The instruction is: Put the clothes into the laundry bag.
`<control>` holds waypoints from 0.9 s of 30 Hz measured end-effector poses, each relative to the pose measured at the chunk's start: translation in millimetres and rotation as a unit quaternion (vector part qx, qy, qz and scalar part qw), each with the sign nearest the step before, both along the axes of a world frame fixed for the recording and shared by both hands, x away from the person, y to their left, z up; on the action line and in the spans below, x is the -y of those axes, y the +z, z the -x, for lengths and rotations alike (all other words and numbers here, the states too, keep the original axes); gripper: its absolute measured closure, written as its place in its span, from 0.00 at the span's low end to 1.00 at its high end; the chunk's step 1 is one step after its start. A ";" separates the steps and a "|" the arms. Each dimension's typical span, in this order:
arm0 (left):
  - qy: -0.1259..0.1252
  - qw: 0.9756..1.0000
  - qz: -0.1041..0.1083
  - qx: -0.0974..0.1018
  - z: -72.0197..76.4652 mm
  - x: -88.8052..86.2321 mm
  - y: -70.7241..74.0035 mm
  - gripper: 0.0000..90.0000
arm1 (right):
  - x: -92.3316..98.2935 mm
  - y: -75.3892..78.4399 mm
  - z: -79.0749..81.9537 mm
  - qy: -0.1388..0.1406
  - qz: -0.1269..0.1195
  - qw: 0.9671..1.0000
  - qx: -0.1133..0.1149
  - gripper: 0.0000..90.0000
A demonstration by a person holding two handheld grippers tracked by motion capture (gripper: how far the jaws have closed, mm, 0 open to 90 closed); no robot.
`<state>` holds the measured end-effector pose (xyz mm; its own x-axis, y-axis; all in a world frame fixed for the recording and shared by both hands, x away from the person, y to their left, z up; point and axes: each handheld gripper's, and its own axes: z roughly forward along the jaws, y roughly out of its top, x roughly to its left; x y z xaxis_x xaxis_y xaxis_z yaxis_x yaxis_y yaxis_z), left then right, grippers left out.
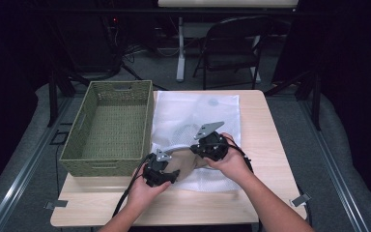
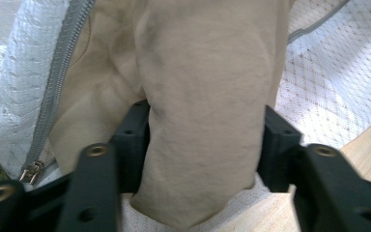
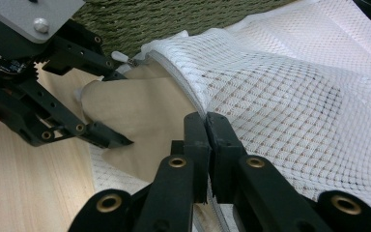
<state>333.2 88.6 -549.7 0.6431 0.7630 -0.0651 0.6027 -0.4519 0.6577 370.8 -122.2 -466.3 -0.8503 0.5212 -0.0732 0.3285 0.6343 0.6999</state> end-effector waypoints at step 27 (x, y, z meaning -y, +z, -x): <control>0.013 1.000 0.005 0.017 -7.0 7.8 14.0 0.89 | -2.9 -1.4 0.8 0.005 0.001 1.000 -0.002 0.99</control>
<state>340.2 80.8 -535.7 0.6246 0.7792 -0.0519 0.5918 -0.4289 0.6826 370.0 -119.2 -467.6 -0.8558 0.5125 -0.0701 0.3251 0.6383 0.6978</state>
